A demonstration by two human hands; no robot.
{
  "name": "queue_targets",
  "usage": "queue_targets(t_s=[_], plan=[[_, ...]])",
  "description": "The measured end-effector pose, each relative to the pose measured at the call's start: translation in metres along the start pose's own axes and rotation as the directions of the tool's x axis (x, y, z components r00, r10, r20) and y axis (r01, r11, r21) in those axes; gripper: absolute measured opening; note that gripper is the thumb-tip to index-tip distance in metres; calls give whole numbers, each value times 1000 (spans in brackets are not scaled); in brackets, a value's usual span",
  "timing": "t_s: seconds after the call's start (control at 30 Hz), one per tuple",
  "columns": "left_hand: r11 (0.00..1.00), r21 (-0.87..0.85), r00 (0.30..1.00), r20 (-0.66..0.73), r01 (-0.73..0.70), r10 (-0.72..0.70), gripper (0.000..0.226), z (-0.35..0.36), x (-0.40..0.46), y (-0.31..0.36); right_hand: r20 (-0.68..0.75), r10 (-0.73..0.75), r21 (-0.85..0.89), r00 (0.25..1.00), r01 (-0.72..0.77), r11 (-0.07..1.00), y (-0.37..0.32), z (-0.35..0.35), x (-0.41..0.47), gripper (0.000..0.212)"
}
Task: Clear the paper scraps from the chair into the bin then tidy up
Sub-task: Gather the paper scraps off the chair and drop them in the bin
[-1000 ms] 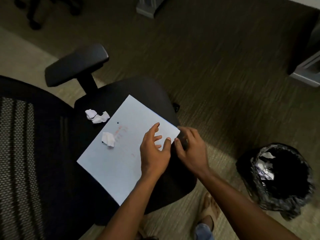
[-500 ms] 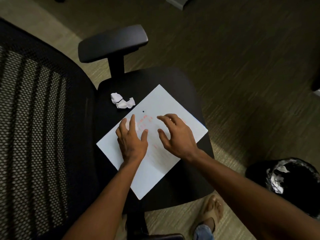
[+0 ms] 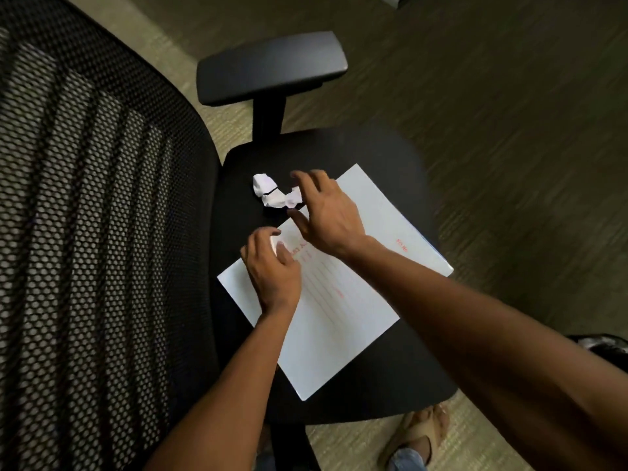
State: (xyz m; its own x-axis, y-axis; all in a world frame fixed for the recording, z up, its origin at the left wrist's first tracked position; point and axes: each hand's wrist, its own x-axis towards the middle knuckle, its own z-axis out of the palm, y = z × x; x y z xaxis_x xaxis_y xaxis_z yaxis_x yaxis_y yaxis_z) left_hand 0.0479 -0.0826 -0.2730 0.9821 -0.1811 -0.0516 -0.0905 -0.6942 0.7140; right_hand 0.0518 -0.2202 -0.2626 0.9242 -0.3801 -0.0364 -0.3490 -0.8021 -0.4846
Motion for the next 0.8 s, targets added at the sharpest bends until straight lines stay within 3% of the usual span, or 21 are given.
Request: queue_targets(t_s=[0.1, 0.27, 0.4, 0.53, 0.63, 0.8], plan=[[992, -50, 990, -70, 116, -120, 23, -3, 23, 7, 16, 75, 1, 997, -75, 997, 0, 11, 12, 70], [993, -75, 990, -109, 86, -94, 24, -3, 68, 17, -42, 103, -73, 994, -106, 992, -3, 26, 12, 71], [991, 136, 999, -36, 4, 1, 49, 2, 100, 16, -60, 113, -106, 992, -119, 987, -6, 32, 13, 74], [961, 267, 988, 153, -71, 30, 63, 8, 120, 7, -82, 145, -103, 986, -153, 983, -6, 36, 15, 59], [923, 356, 966, 252, -146, 55, 64, 10, 122, -2, -81, 168, -85, 982, -174, 981, -6, 40, 14, 52], [920, 347, 962, 258, -182, 92, 48, 13, 117, 0, -101, 186, -6, 977, -187, 982, -3, 44, 12, 38]])
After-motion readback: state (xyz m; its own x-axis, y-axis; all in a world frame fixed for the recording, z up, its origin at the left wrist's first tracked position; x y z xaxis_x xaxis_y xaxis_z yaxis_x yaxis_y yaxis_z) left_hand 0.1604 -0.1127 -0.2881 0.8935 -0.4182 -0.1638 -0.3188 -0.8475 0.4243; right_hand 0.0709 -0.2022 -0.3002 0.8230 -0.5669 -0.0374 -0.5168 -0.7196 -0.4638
